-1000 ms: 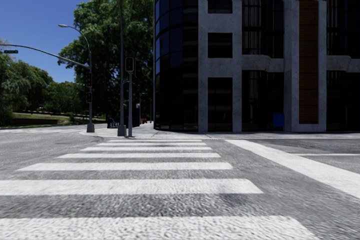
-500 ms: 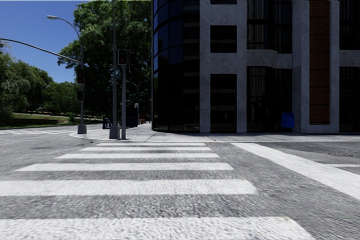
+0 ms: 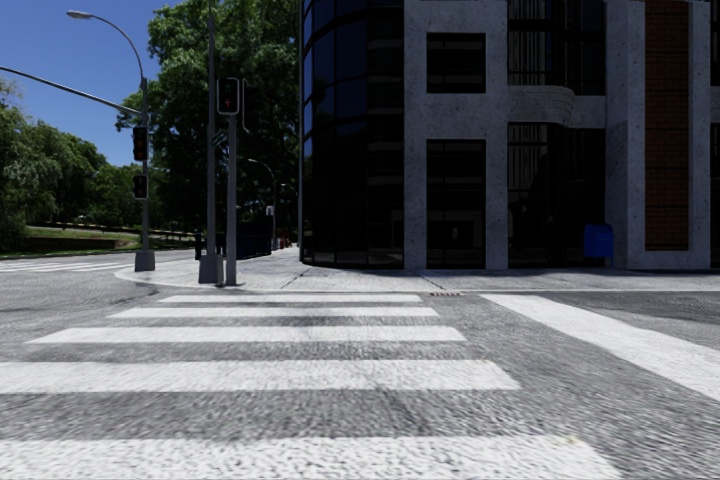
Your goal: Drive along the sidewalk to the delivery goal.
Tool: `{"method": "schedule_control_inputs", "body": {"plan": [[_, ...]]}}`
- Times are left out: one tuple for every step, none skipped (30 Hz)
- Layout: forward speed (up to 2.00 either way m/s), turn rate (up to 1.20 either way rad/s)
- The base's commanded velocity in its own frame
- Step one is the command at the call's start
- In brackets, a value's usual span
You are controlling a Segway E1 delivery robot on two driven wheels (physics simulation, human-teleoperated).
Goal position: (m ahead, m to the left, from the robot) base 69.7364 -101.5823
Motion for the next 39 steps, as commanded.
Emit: {"method": "schedule_control_inputs", "body": {"plan": [[2.00,0.00],[2.00,0.00],[2.00,0.00],[2.00,0.00],[2.00,0.00],[2.00,0.00],[2.00,0.00],[2.00,0.00],[2.00,0.00],[2.00,0.00],[2.00,0.00],[2.00,0.00],[2.00,0.00],[2.00,0.00],[2.00,0.00],[2.00,0.00],[2.00,0.00],[2.00,0.00],[2.00,0.00],[2.00,0.00],[2.00,0.00],[2.00,0.00],[2.00,0.00],[2.00,0.00],[2.00,0.00],[2.00,0.00],[2.00,0.00],[2.00,0.00],[2.00,0.00],[2.00,0.00],[2.00,0.00],[2.00,0.00],[2.00,0.00],[2.00,0.00],[2.00,0.00],[2.00,0.00],[2.00,0.00],[2.00,0.00],[2.00,0.00]]}}
